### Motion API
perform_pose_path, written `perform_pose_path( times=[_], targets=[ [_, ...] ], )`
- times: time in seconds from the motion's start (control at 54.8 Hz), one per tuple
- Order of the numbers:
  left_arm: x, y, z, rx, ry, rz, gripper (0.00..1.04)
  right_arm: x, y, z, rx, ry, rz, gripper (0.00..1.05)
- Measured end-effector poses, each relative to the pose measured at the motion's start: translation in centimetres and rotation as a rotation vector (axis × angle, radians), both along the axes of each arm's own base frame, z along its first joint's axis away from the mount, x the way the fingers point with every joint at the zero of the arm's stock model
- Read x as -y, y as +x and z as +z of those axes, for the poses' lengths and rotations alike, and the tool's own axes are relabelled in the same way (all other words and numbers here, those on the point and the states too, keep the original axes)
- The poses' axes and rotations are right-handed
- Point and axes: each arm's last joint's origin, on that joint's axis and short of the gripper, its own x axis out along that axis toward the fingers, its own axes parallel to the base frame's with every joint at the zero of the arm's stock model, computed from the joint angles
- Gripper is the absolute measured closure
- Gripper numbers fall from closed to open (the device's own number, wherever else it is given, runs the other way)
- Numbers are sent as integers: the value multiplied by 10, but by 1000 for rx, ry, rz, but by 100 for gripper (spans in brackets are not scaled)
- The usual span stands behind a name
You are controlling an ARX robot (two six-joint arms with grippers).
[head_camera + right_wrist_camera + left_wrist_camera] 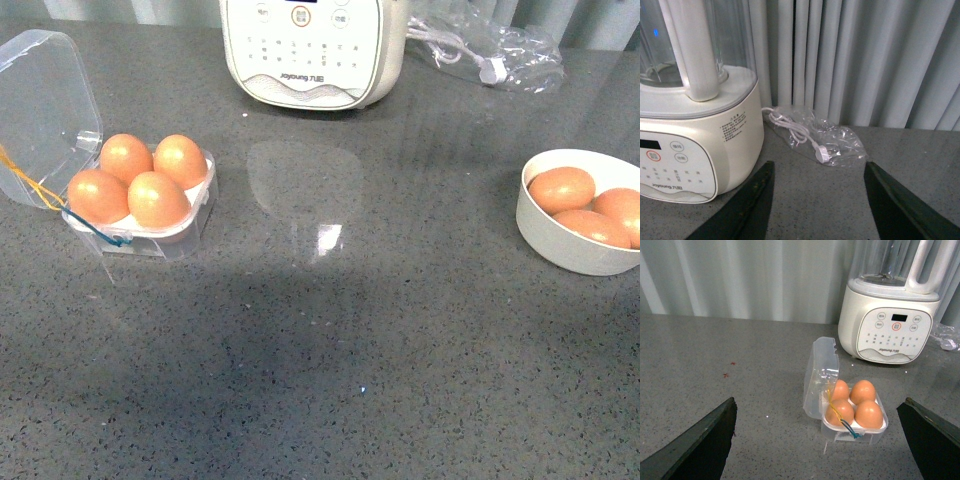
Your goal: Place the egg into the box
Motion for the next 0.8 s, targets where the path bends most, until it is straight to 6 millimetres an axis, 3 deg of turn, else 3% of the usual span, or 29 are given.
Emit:
perform_pose_path(
  times=[0.274, 0.511, 0.804],
  targets=[
    [0, 0, 0, 0, 0, 0, 7, 56, -61, -20, -17, -3, 6, 102],
    [0, 0, 0, 0, 0, 0, 7, 82, -99, -28, -18, 3, 3, 102],
    [0, 0, 0, 0, 0, 0, 7, 93, -123, -40, -23, 3, 1, 102]
  ],
)
